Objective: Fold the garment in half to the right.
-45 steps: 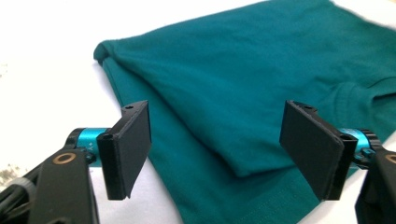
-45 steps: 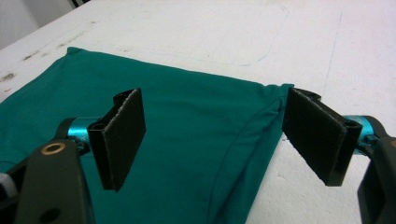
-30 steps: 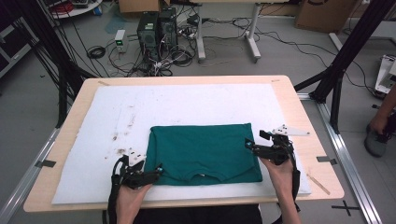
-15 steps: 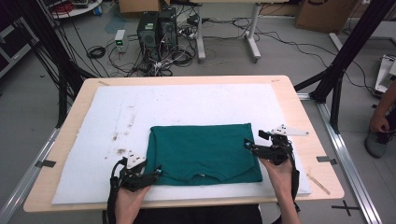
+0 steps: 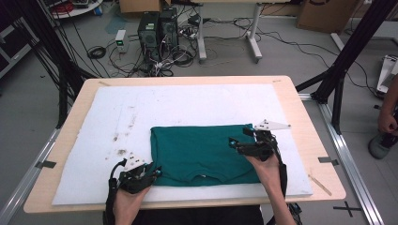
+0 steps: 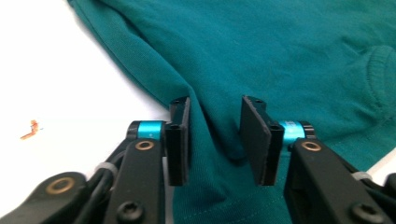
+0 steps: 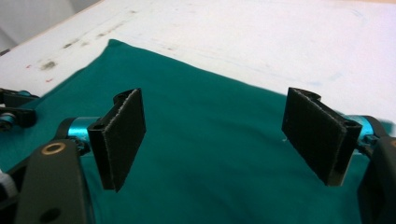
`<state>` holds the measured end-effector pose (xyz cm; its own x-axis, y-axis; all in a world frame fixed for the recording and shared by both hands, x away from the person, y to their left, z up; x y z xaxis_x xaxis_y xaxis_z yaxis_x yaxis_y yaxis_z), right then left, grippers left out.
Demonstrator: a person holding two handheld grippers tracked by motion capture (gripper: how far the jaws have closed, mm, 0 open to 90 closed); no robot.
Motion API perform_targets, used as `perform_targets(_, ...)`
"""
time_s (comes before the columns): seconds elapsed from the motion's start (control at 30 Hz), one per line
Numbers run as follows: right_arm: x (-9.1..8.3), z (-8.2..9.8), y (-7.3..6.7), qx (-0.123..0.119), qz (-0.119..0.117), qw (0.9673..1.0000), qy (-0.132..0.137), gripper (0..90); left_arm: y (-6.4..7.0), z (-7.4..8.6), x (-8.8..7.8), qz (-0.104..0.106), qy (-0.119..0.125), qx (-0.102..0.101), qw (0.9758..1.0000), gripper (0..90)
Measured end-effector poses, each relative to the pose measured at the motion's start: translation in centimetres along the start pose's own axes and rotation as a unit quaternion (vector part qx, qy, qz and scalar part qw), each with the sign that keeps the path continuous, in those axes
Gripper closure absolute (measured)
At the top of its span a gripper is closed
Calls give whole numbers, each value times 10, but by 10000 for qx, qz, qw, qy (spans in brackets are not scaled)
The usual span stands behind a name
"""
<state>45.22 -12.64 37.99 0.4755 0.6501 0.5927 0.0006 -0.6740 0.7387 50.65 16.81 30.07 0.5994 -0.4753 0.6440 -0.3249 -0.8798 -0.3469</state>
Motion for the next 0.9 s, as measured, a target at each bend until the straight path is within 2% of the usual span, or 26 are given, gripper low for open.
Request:
perform_targets(0.07, 7, -7, -4, -66, -71, 10000, -8, 220, 1, 0, 0, 48, -6, 3, 10000, 726)
perform_targets(0.33, 37, -27, -24, -303, -434, 9984, -207, 221, 1, 0, 0, 143, -51, 22, 9999, 757)
perform_targets(0.47, 55, -37, -34, -411, -639, 9968, -243, 221, 0, 0, 0, 76, -40, 50, 10000, 827)
perform_targets(0.57, 71, -44, -43, -375, -881, 9950, -274, 222, 0, 0, 0, 96, -55, 14, 9999, 849)
perform_targets(0.67, 89, -52, -53, -565, -968, 9931, -346, 240, -1, 0, 1, 127, -72, -10, 9999, 853)
perform_targets(0.73, 100, -57, -59, -599, -1068, 9919, -328, 241, 0, 0, 1, 101, -54, 27, 9999, 853)
perform_targets(0.9, 124, -64, -72, -679, -1300, 9880, -492, 253, -1, 0, 1, 106, -54, 13, 9999, 852)
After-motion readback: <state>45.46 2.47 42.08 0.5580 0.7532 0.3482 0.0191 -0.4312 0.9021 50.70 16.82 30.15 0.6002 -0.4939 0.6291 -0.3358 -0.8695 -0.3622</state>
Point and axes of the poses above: each handheld gripper's, and its own axes: x roughly forward along the jaws, z roughly out of its underside, y roughly to its right, the point moved 10 cm from there along x, roughly forward along the jaws, and after that the axes turned 15 degrees about -x, right-handed, at the moved point
